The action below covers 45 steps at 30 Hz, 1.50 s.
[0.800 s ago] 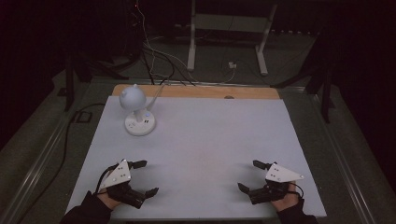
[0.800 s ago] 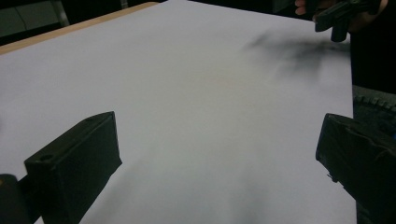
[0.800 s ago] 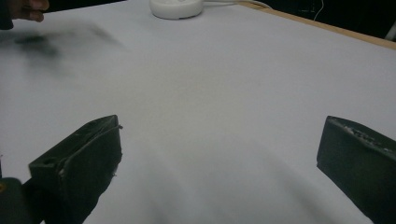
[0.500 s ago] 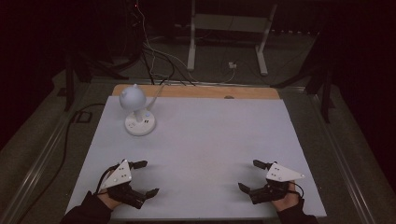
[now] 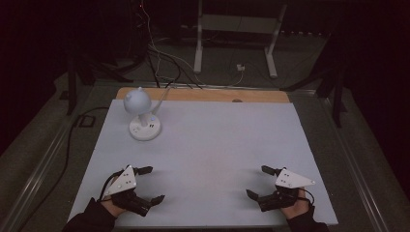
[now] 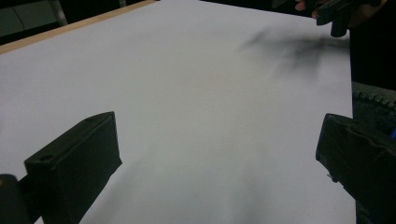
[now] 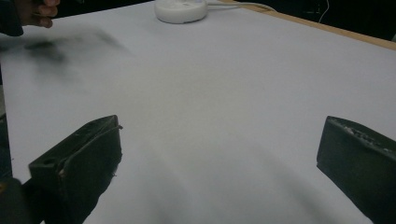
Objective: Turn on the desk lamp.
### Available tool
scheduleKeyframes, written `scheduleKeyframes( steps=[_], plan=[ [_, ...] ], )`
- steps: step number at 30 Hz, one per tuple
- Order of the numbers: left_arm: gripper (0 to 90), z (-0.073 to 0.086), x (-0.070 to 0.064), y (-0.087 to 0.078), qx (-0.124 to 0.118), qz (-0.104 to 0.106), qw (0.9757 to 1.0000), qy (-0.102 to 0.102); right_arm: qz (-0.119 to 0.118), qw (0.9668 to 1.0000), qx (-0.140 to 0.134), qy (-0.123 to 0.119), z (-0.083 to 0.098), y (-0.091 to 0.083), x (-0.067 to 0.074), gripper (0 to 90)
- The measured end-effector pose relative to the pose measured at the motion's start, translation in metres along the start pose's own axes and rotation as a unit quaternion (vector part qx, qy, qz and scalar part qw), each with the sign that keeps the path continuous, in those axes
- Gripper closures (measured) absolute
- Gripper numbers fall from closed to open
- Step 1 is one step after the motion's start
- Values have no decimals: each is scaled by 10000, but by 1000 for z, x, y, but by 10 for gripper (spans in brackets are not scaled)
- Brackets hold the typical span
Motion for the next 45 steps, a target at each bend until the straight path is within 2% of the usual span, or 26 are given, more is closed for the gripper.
scheduleKeyframes(
  steps=[9, 20, 27, 31, 33, 38, 39, 45],
  plan=[
    [3, -1, -2, 1, 40, 86, 9999, 61, 21, 10000, -87, 15, -1, -1, 0, 0],
    [3, -19, -12, 0, 37, 293, 9994, 172, 42, 9998, -202, 57, -3, -4, -1, 0],
    [3, -30, -8, -4, -46, 205, 9996, 165, 45, 9997, -241, 92, -3, -5, -1, 0],
    [3, -36, -4, -6, -134, 164, 9996, 171, 51, 9996, -244, 102, -3, -5, -1, 0],
    [3, -37, 1, -6, -105, 98, 9998, 153, 56, 9996, -248, 96, -3, -5, -1, 0],
    [3, -39, 10, -9, -161, -52, 9998, 47, 41, 9996, -257, 124, -3, -5, -1, 0],
    [3, -41, 13, -11, -225, -61, 9997, -40, 44, 9996, -253, 119, -3, -5, -2, 0],
    [3, -45, 21, -15, -302, -214, 9993, -95, 45, 9996, -254, 123, -3, -5, -1, 0]
  ],
)
Point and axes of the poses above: each handheld gripper's, and its own axes: y roughly forward along the jaws, z roughly out of its underside, x roughly to its left, the point moved 3 cm from there along y, roughly forward along the jaws, and after that the axes turned 5 degrees about -y, right-handed, at the moved point
